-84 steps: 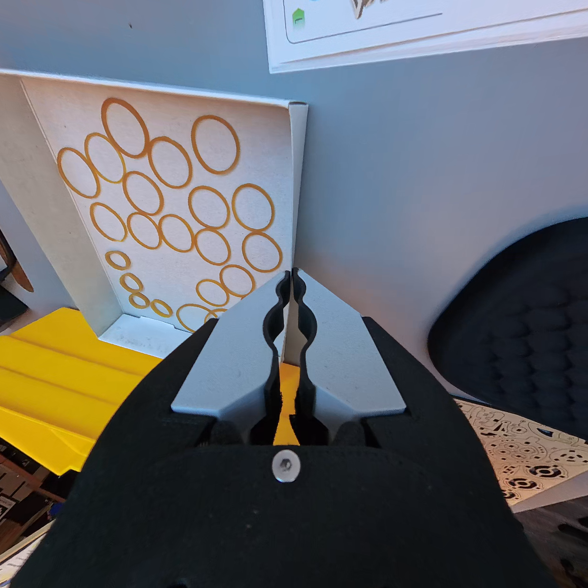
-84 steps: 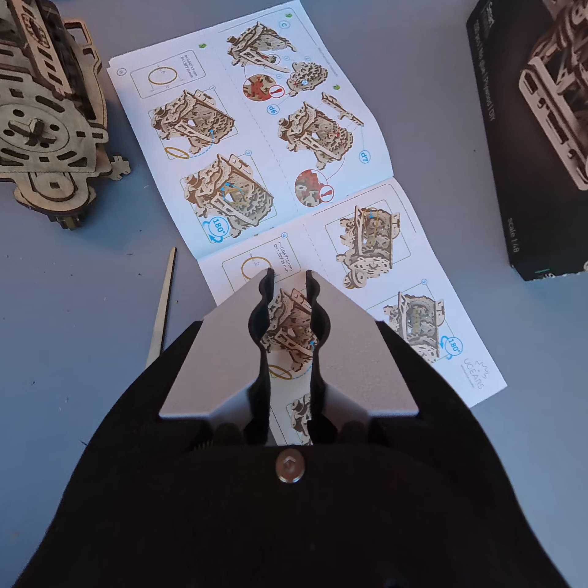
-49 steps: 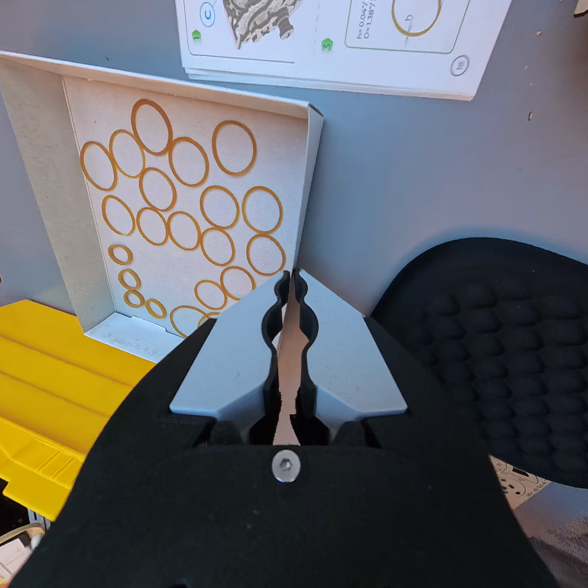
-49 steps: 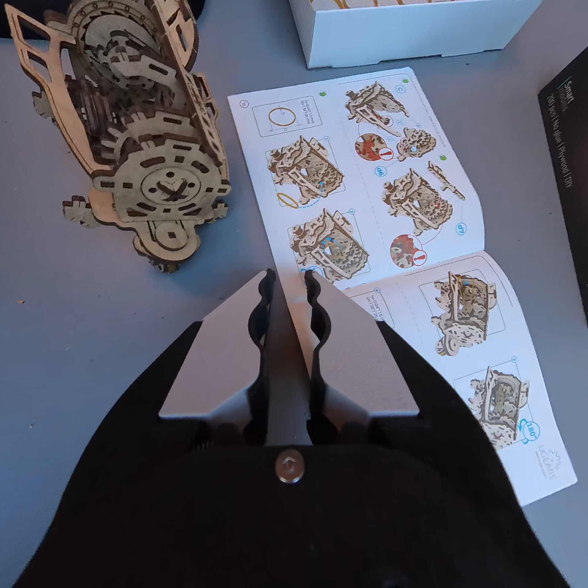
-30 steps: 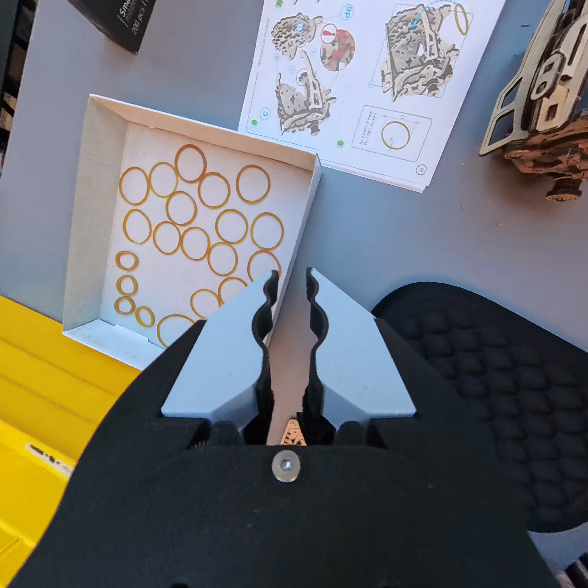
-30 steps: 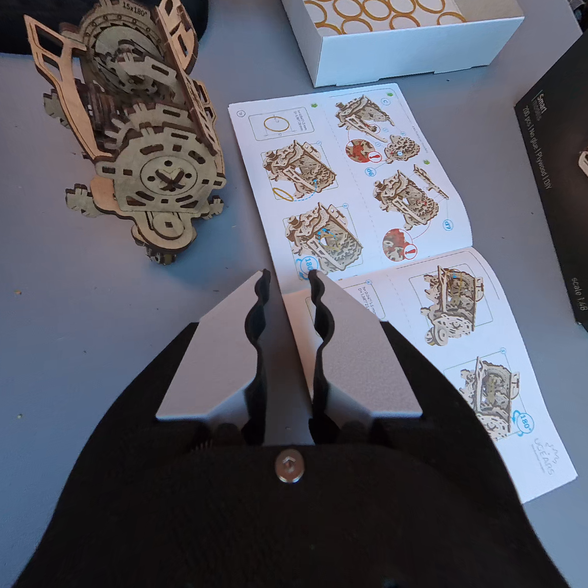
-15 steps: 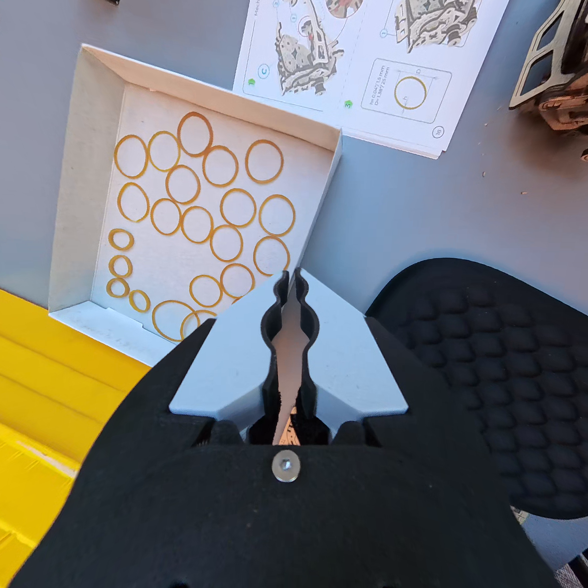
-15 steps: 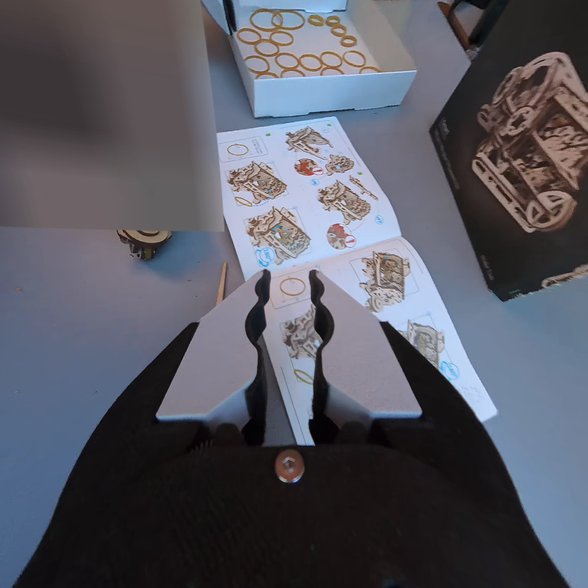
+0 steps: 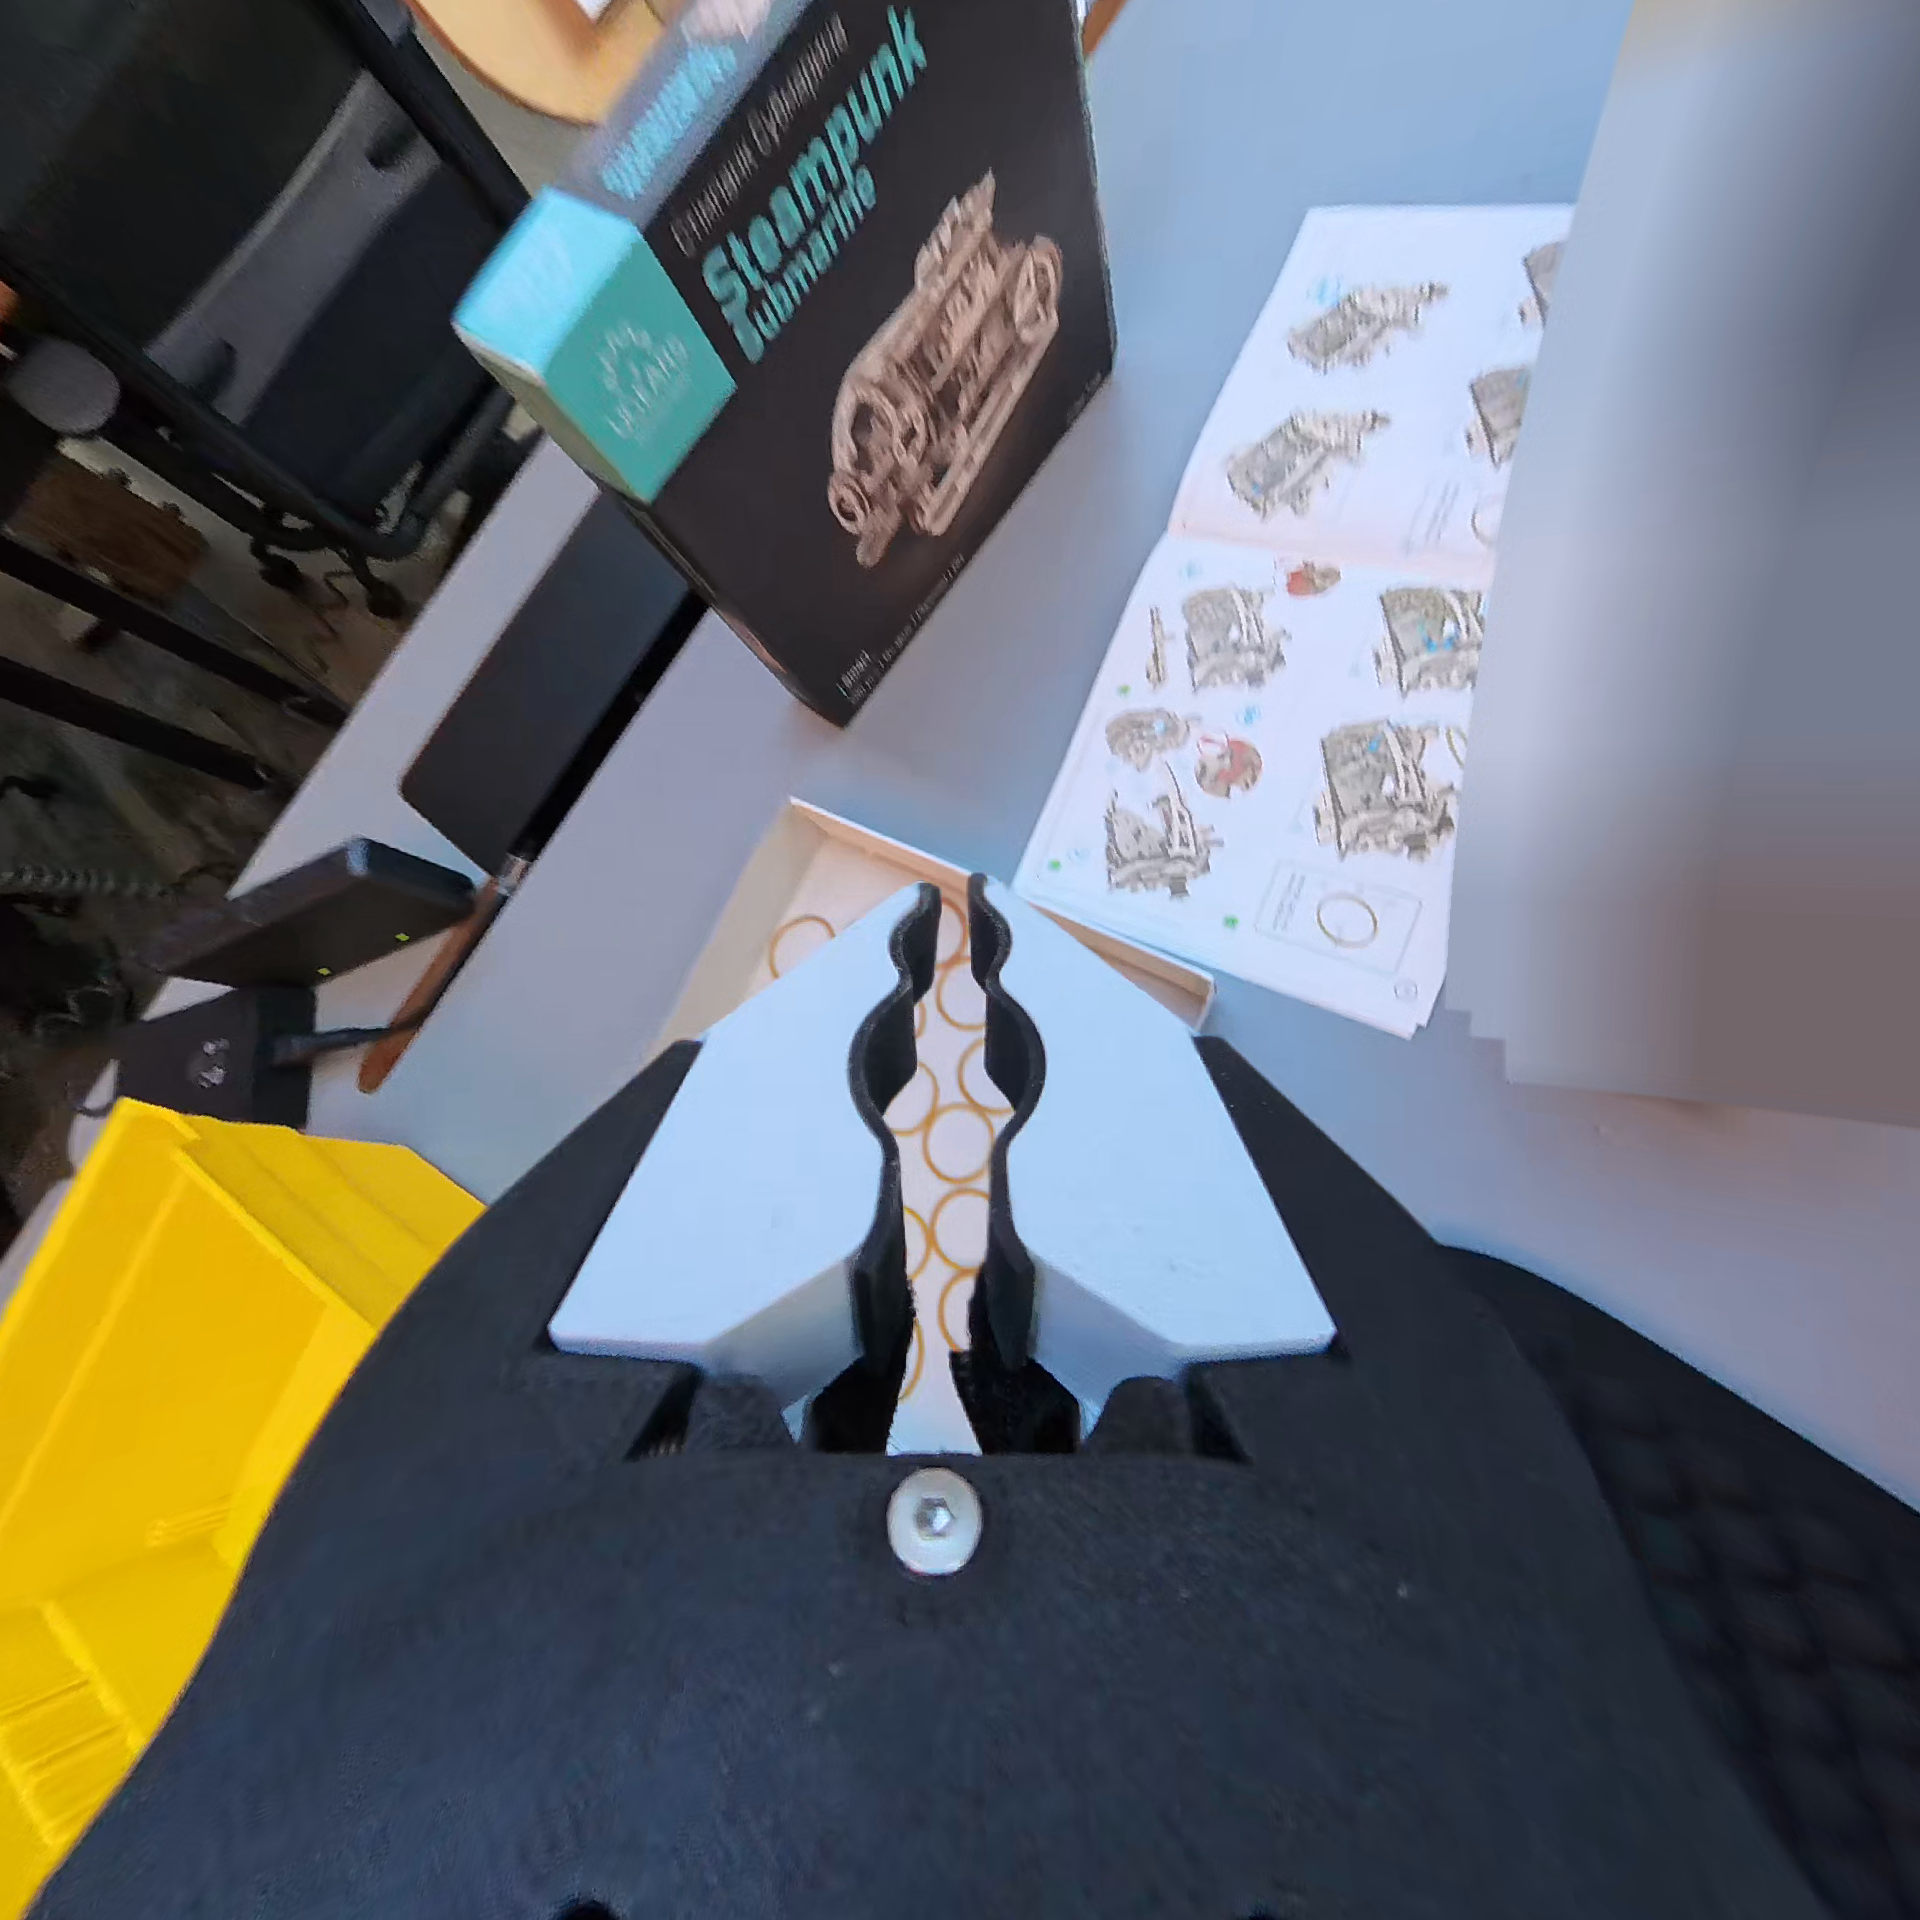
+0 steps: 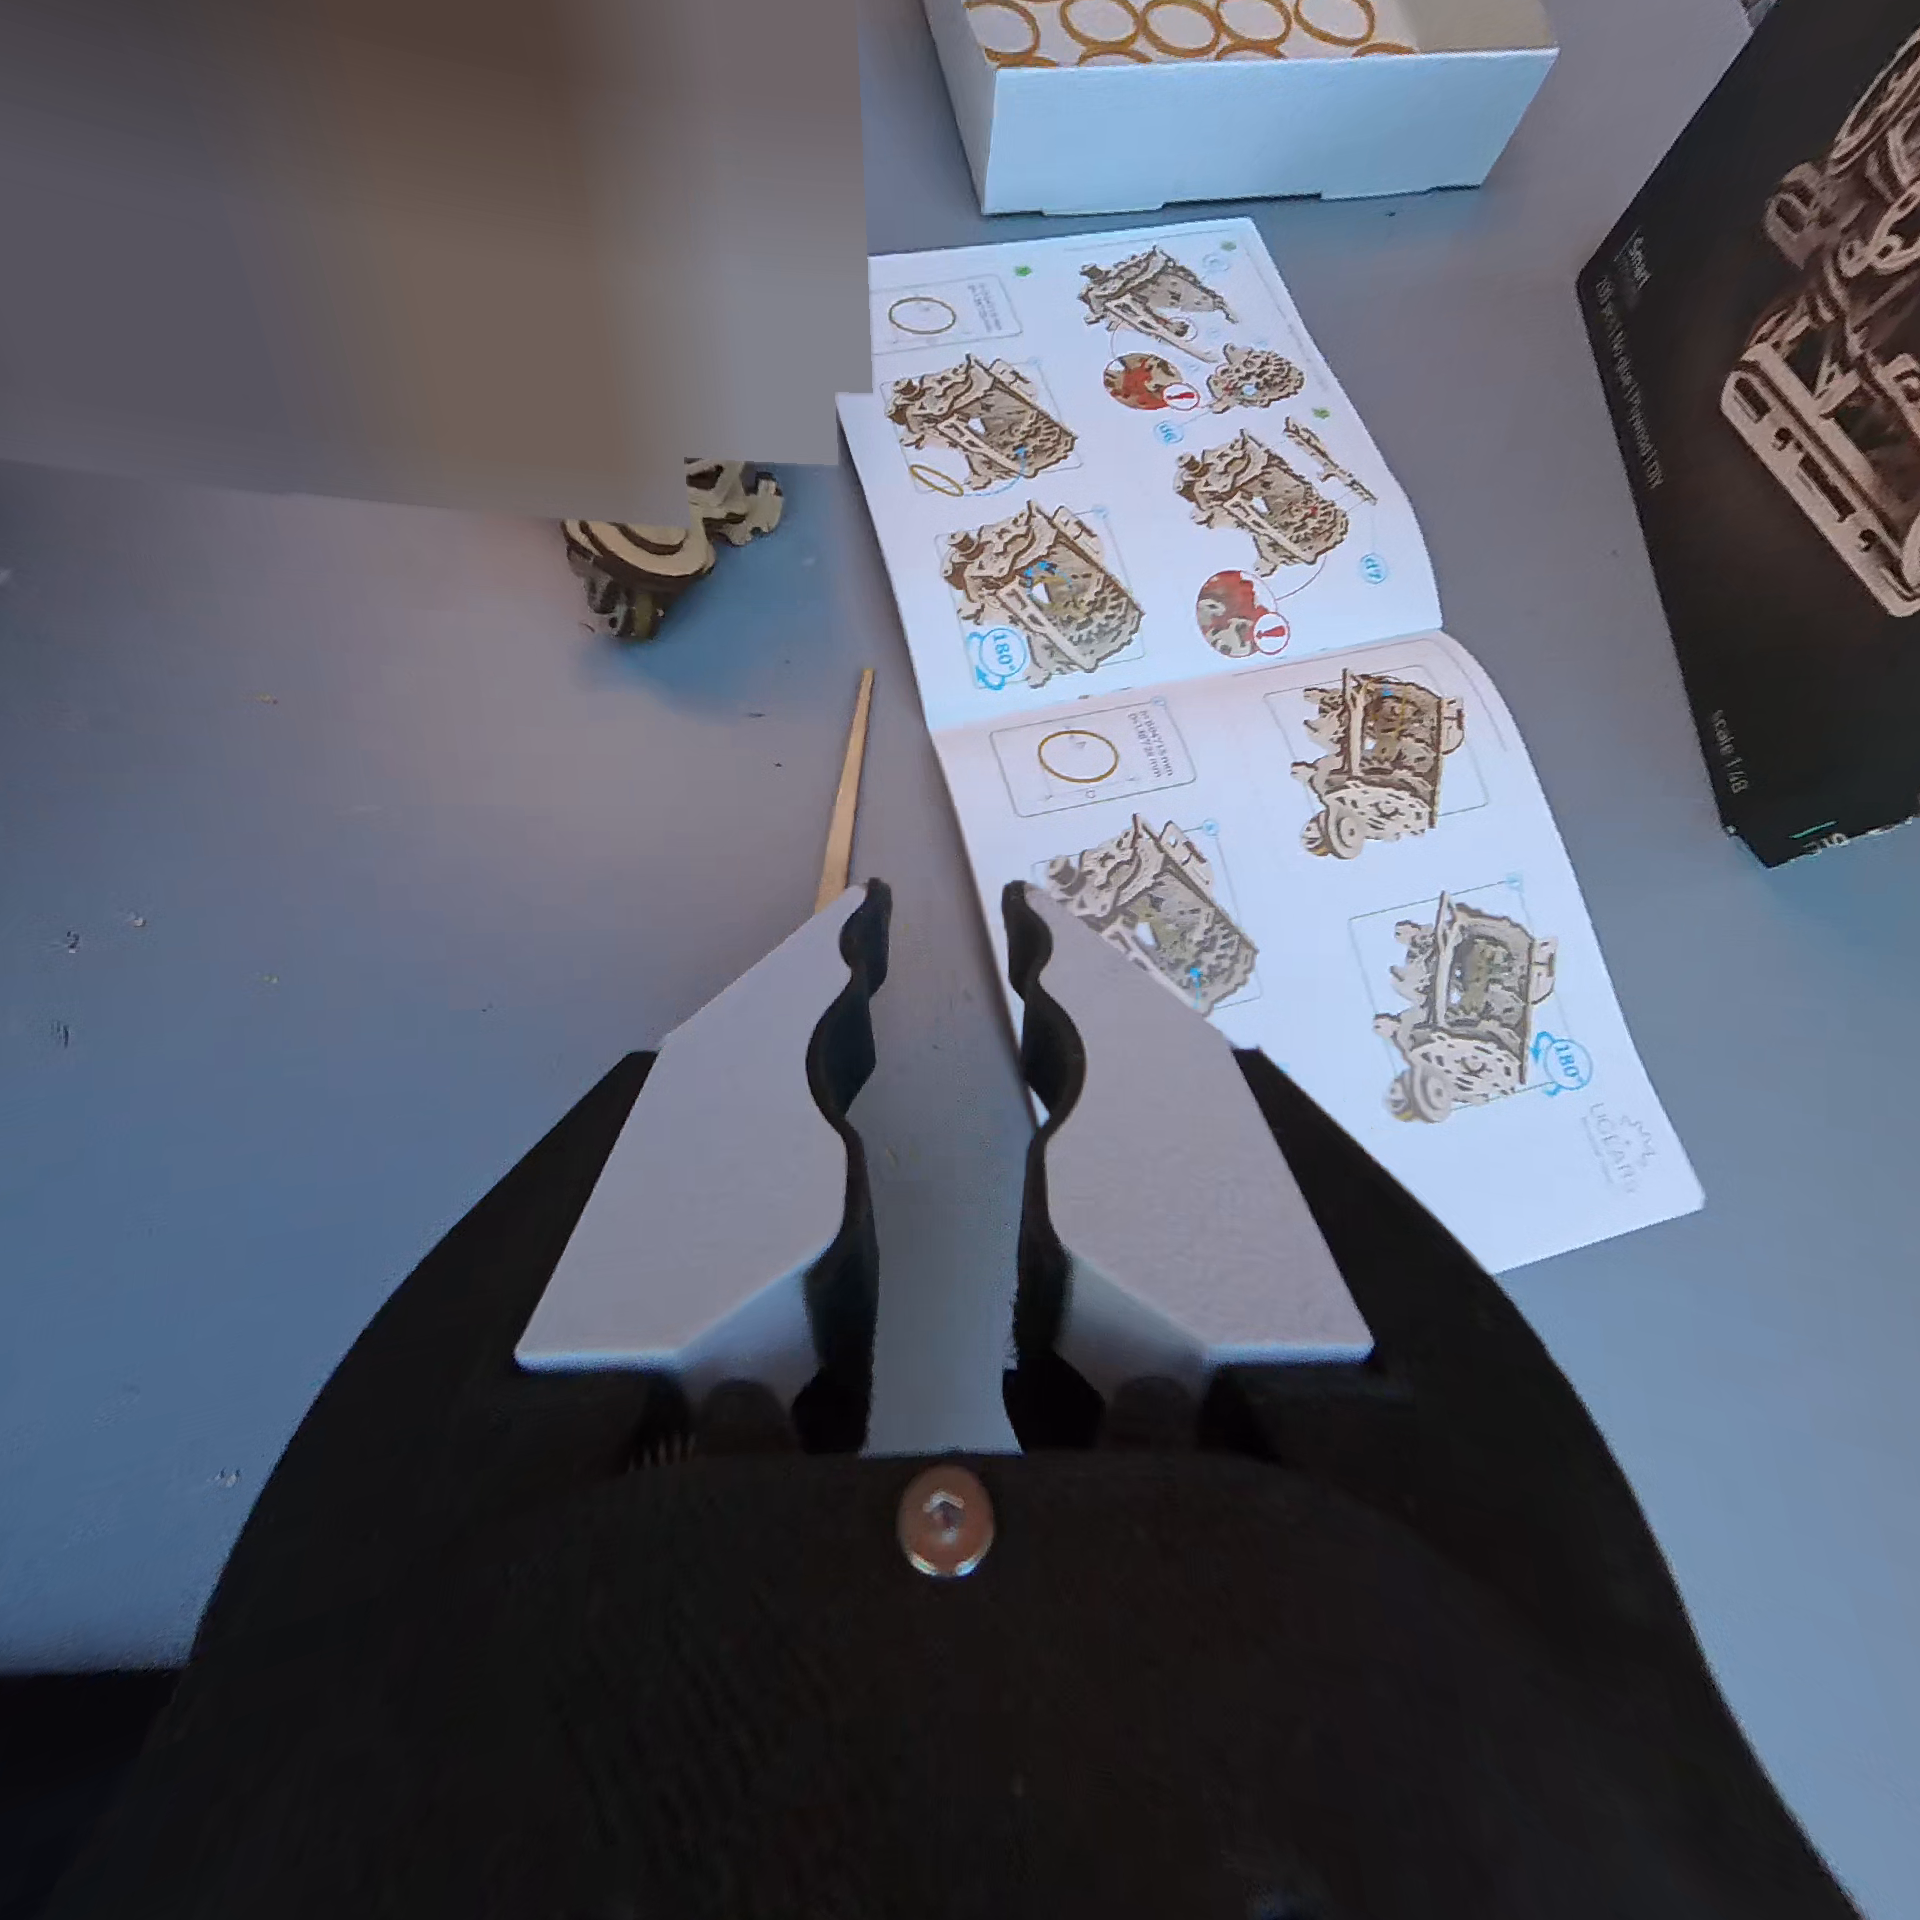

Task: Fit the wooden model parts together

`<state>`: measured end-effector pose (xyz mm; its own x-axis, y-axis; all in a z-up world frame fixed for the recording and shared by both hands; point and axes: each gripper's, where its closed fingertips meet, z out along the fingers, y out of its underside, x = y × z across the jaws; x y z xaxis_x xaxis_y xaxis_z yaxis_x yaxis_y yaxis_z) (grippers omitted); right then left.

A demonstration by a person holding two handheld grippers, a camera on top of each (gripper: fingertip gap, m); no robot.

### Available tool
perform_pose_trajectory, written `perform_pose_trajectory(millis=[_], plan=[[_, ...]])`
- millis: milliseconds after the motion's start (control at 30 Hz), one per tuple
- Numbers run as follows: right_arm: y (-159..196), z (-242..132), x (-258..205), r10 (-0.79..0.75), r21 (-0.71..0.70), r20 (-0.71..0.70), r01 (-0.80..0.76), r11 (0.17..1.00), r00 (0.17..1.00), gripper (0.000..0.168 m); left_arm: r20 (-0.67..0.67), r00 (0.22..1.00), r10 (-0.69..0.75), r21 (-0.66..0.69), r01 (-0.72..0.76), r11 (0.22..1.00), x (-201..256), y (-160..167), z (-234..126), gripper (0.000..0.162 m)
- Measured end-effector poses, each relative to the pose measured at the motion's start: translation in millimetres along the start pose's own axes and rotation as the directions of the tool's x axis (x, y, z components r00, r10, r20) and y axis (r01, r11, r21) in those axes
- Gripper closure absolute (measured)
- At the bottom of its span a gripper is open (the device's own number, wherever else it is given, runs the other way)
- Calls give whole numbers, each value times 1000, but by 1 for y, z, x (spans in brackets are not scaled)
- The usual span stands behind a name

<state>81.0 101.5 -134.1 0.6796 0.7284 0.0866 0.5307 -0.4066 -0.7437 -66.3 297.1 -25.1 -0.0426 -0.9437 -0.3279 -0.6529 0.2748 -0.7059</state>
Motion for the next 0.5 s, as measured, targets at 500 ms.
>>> perform_pose_trajectory(millis=[500], plan=[[-11,0,10,-137,132,-237,171,976,962,150,3,995,96,-394,-87,915,-35,40,-12,160]])
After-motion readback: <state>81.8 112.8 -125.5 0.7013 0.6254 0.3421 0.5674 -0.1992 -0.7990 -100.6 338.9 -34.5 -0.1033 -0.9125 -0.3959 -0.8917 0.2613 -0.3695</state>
